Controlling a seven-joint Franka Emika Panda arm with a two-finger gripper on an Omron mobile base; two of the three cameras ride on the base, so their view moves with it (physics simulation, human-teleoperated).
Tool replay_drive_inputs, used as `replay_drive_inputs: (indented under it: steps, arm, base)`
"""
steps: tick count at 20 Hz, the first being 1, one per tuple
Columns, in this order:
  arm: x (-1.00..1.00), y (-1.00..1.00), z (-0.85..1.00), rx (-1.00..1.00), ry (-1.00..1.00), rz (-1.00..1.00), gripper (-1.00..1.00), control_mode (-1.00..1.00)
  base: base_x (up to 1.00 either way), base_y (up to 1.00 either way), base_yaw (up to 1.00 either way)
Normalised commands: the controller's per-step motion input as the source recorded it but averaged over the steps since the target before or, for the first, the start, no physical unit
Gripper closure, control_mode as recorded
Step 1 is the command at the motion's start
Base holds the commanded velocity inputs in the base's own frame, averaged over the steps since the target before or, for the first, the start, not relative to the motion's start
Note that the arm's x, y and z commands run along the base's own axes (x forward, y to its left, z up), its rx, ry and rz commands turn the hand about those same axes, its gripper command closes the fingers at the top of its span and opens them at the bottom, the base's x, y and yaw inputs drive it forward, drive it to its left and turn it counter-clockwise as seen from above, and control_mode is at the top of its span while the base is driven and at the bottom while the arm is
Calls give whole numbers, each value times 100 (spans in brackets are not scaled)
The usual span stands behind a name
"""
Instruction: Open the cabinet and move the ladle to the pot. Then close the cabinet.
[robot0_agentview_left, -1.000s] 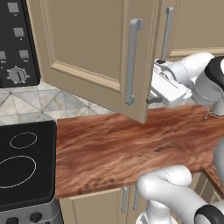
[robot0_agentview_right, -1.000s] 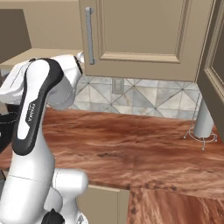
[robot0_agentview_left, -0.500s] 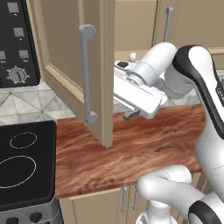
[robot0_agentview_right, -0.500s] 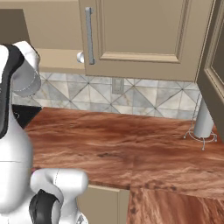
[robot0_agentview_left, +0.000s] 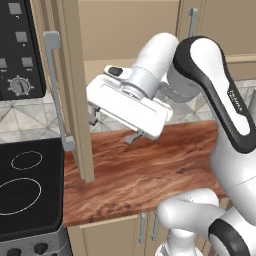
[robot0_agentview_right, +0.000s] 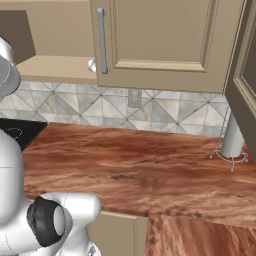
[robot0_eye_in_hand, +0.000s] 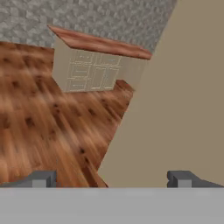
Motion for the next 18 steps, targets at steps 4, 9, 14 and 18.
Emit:
replay_drive_inputs:
  steps: [4,9,14,18]
  arm:
    - [9,-79,-13,0,-34,-13,-100,-100]
    - [27,-61,-26,-4,-30,-23,-100,-100]
    - [62,-28,-16,-6,-34,-13,-100,-100]
    - [71,-11,0,-13,-31,-1,-100,-100]
  base:
    - [0,0,0]
    - [0,0,0]
    - [0,0,0]
    - [0,0,0]
